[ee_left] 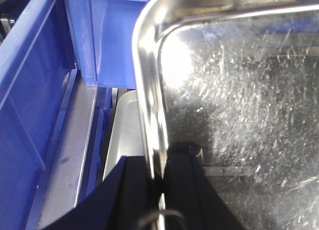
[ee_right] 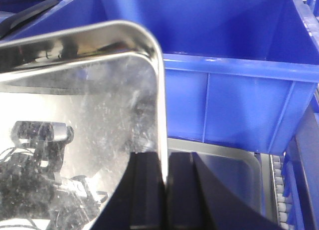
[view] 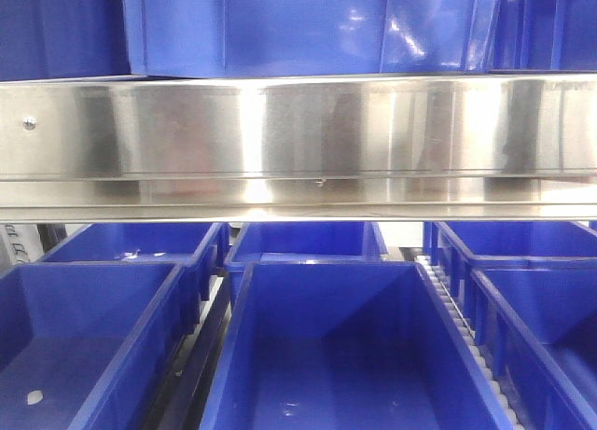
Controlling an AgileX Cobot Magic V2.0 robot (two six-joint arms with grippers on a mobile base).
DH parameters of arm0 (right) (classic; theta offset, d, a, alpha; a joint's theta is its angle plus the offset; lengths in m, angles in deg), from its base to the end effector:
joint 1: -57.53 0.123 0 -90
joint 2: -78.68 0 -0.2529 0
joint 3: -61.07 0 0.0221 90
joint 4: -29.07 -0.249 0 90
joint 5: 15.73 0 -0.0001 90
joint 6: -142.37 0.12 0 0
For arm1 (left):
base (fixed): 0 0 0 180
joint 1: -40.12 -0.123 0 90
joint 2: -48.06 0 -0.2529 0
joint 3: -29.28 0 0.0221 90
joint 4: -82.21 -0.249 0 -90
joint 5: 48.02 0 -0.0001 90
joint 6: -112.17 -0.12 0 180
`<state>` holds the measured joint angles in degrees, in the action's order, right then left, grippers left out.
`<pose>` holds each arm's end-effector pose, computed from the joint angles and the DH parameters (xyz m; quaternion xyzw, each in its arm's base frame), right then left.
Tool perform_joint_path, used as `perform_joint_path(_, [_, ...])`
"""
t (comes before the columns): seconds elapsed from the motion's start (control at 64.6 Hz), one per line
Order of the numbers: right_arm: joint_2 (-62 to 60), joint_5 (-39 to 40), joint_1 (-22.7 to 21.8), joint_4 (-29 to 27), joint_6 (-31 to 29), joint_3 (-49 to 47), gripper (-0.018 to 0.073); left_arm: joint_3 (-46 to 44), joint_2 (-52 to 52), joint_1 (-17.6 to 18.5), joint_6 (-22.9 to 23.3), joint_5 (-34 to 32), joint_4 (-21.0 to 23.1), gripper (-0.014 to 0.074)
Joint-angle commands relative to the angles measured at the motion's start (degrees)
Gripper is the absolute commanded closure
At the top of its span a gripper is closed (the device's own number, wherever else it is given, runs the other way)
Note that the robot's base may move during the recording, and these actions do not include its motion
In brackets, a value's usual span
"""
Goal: Stack silver trays without gaps
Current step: 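Move the held tray over the larger silver tray on the shelf, then lower the tray into the larger tray and open both grippers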
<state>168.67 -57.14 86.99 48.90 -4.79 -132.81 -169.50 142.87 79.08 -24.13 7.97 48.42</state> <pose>0.3107 0.1445 0.4062 -0.0265 0.8434 0.1236 0.5222 0.3012 -0.1723 0.3925 0.0144 0.8755 -0.0420 0.4811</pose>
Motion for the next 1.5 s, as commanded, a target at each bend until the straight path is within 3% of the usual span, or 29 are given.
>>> perform_joint_path(0.0, [-0.2, 7.3, 0.9, -3.0, 0.0, -0.4, 0.0627, -0.3, 0.1, 1.3, -1.2, -5.1, 1.0, 0.0612])
perform_joint_path(0.217, [-0.2, 7.4, 0.9, -3.0, 0.0, -0.4, 0.0627, -0.3, 0.1, 1.3, -1.2, -5.2, 1.0, 0.0612])
perform_joint_path(0.588, [4.5, -3.9, 0.9, -3.2, 0.0, -0.4, 0.0627, -0.3, 2.5, 0.7, -1.7, -4.7, 2.9, 0.0612])
perform_joint_path(0.697, [7.2, -4.0, 0.9, -3.2, 0.0, -0.4, 0.0627, -0.3, 5.2, -1.4, -1.8, -4.8, 6.9, 0.0612])
perform_joint_path(0.867, [11.5, -3.9, -0.5, -5.0, 0.7, -0.4, 0.0627, -0.3, 10.5, -5.6, -6.9, -6.0, 15.4, 0.0612])
perform_joint_path(0.975, [14.4, -4.0, -1.8, -6.9, 0.7, -0.4, 0.0627, -0.3, 13.5, -7.5, -7.9, -7.2, 17.9, 0.0612])
perform_joint_path(1.486, [21.6, -3.2, -3.6, -8.7, 0.7, -0.4, 0.0627, -0.3, 20.1, -8.6, -8.1, -8.6, 18.1, 0.0612])
